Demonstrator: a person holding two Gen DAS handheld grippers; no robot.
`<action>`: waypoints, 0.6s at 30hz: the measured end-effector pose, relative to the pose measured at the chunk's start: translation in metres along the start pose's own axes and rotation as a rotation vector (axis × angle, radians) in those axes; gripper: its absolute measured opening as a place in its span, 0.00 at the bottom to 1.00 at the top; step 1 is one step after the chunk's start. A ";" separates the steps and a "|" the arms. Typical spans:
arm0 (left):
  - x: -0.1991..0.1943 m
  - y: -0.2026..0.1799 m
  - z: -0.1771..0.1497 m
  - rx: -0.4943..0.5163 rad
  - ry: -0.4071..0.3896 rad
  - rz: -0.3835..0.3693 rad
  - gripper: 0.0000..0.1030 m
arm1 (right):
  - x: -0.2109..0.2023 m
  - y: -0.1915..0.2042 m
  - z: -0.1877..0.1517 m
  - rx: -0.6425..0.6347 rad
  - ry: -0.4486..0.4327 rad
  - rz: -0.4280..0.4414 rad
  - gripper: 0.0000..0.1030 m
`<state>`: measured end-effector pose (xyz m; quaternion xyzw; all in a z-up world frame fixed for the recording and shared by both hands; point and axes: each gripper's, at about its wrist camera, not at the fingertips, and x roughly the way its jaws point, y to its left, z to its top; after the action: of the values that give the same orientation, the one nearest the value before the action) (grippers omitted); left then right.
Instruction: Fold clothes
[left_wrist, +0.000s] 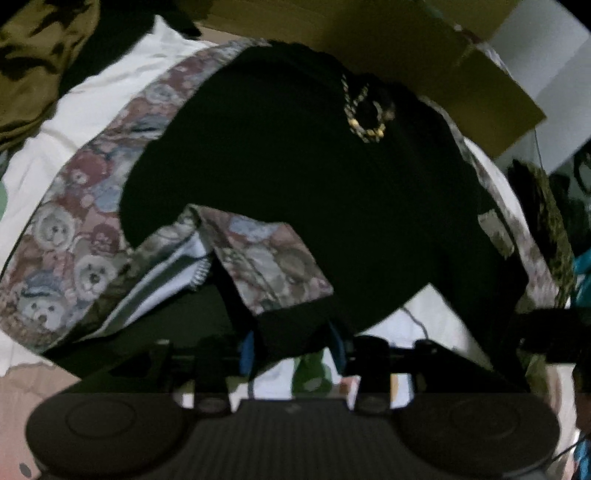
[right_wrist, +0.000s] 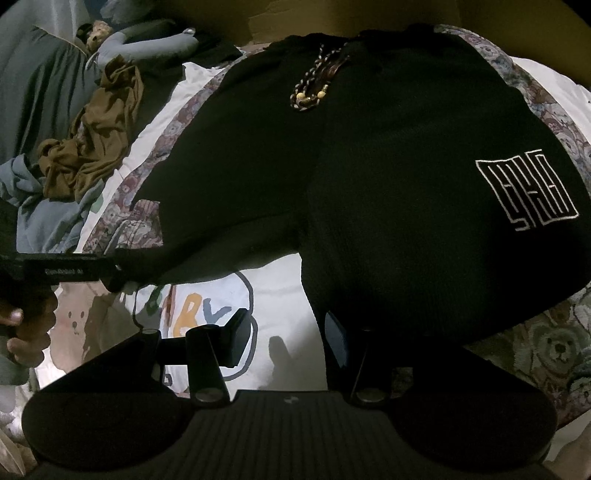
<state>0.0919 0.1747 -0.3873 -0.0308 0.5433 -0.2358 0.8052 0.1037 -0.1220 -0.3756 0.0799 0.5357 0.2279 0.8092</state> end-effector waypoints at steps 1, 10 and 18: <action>0.000 -0.001 -0.001 0.004 0.008 -0.001 0.22 | 0.000 0.000 0.000 0.001 -0.001 0.000 0.51; -0.022 -0.004 -0.002 -0.046 0.045 -0.103 0.03 | -0.005 -0.006 0.002 0.028 -0.002 0.011 0.51; -0.032 -0.024 -0.011 -0.061 0.088 -0.203 0.03 | -0.017 -0.016 -0.005 0.022 0.012 -0.003 0.51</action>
<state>0.0645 0.1687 -0.3573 -0.0996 0.5790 -0.3008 0.7512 0.0979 -0.1439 -0.3697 0.0869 0.5430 0.2213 0.8053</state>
